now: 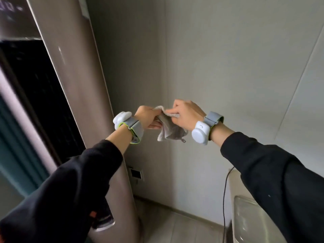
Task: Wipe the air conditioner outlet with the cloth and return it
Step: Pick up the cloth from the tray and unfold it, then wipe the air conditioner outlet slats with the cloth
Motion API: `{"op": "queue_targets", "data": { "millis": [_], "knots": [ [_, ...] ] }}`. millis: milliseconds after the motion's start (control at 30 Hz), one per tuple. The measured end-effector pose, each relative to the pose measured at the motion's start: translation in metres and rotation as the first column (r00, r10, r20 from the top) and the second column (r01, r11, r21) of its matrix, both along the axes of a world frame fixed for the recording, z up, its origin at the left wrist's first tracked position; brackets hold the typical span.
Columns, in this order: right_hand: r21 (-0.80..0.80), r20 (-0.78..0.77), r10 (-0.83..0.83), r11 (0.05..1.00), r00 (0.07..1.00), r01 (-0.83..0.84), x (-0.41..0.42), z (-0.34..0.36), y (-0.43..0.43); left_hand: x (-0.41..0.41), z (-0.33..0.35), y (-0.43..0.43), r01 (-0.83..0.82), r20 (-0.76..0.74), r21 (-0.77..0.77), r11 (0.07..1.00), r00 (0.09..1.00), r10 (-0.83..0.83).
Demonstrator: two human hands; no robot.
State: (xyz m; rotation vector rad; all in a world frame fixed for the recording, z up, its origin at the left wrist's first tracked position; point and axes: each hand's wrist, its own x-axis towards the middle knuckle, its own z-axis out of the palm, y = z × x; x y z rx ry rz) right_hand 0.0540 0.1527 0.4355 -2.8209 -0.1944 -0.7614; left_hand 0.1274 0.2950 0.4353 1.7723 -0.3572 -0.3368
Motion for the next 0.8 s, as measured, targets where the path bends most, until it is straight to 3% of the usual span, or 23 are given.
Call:
{"op": "queue_targets", "data": {
  "millis": [100,233,367,567,800],
  "knots": [
    [-0.089,0.024,0.031,0.996,0.999,-0.028,0.001,0.016,0.036,0.001,0.021,0.027,-0.044,-0.008,-0.108,0.993,0.999,0.043],
    [-0.088,0.115,0.057,0.995,0.992,-0.047,0.001,0.027,0.077,-0.002,0.032,0.064,-0.054,0.075,-0.117,0.992,0.995,0.063],
    [0.124,0.209,0.107,0.983,0.972,-0.135,0.008,0.033,0.111,-0.005,0.041,0.098,-0.054,0.073,-0.161,0.986,0.995,0.067],
    [0.356,0.155,0.106,0.921,0.982,-0.156,0.031,0.034,0.169,-0.005,0.065,0.151,-0.075,0.088,-0.192,0.978,0.992,0.093],
    [0.225,0.328,0.175,0.94,0.928,-0.257,0.051,0.046,0.234,0.015,0.081,0.227,-0.121,0.181,-0.086,0.989,0.974,0.135]
  ]
}}
